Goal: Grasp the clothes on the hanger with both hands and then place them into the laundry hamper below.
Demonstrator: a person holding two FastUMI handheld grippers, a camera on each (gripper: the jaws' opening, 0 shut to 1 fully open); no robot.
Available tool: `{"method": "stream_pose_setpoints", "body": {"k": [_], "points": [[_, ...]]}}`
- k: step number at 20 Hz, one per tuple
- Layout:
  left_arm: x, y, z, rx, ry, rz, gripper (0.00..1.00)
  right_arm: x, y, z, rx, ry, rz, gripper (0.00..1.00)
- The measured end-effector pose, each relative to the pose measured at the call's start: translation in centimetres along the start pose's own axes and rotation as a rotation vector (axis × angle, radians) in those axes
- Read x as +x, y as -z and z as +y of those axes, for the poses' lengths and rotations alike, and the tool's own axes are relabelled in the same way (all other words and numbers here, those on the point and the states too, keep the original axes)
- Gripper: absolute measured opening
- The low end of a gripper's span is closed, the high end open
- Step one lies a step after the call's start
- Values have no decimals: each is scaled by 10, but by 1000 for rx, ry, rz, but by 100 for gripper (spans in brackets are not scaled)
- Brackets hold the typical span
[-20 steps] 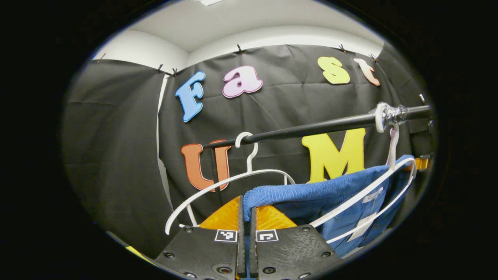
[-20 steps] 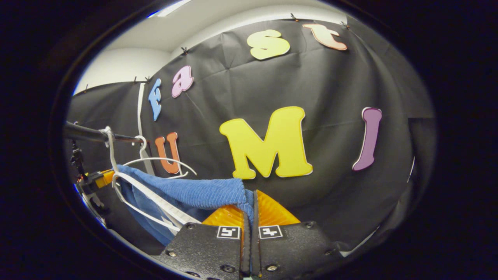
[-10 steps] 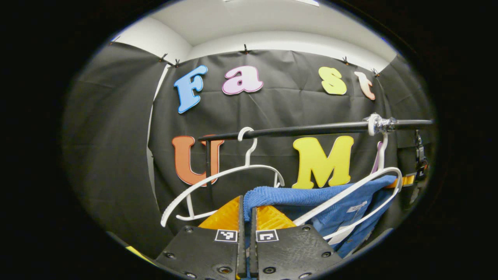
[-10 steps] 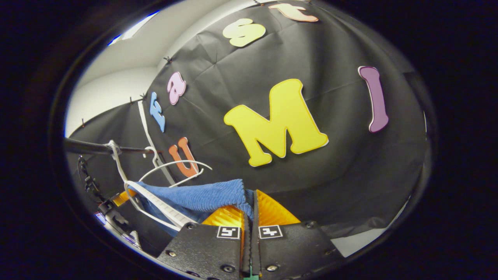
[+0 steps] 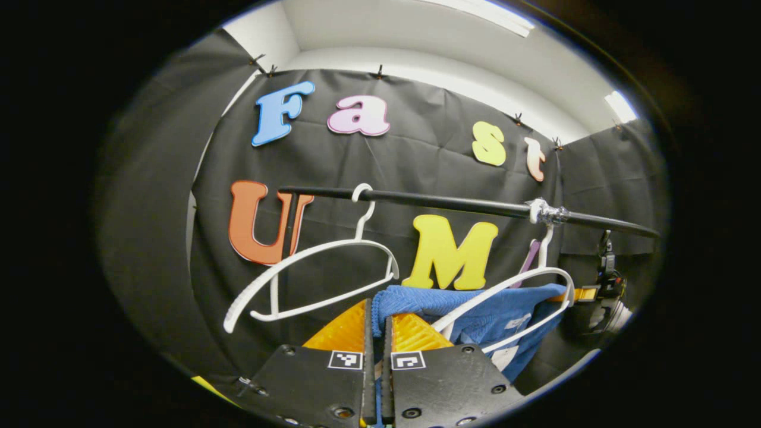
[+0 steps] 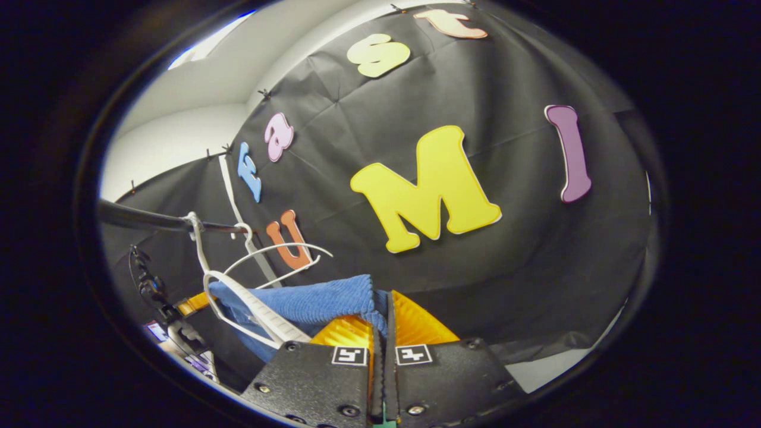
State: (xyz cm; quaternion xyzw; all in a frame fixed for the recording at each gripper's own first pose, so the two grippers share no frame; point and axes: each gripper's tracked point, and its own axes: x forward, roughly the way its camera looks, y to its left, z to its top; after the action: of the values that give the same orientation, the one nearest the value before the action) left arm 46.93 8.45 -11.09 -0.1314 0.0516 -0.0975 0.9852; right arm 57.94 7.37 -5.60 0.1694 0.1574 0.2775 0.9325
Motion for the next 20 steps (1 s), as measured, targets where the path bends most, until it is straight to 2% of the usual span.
{"method": "stream_pose_setpoints", "body": {"k": [4, 5, 6, 7, 10, 11, 12, 13, 17, 18, 20], "points": [[4, 6, -2, -32, 114, 41, 4, -10, -4, 2, -41, -19, -11, 5], [2, 7, -3, -66, 158, 49, 8, -11, -3, 3, -49, -23, -7, 4], [-1, 6, -7, -97, 208, 60, 4, -13, 0, 2, -59, -21, -5, 5], [-3, 5, -6, -116, 238, 66, 8, -12, 3, 1, -87, -19, 2, 4], [-5, 9, -4, -128, 293, 92, 4, -12, 13, -2, -253, 7, 12, 5], [-4, 12, -2, -134, 304, 102, 9, -10, 19, -5, -279, 24, 22, 5], [-6, 11, -1, -146, 308, 100, 4, -10, 25, -7, -277, 35, 29, 5], [-6, 11, 0, -170, 310, 89, 4, -9, 29, -5, -253, 28, 27, 5], [-14, 9, -4, -351, 376, 74, 4, -9, 48, -4, -201, 26, 43, 5], [-15, 14, -2, -355, 370, 82, 4, -10, 54, 1, -188, 10, 52, 5], [-17, 41, 14, -314, 305, 144, 4, -8, 67, 3, -223, 18, 71, 5]]}}
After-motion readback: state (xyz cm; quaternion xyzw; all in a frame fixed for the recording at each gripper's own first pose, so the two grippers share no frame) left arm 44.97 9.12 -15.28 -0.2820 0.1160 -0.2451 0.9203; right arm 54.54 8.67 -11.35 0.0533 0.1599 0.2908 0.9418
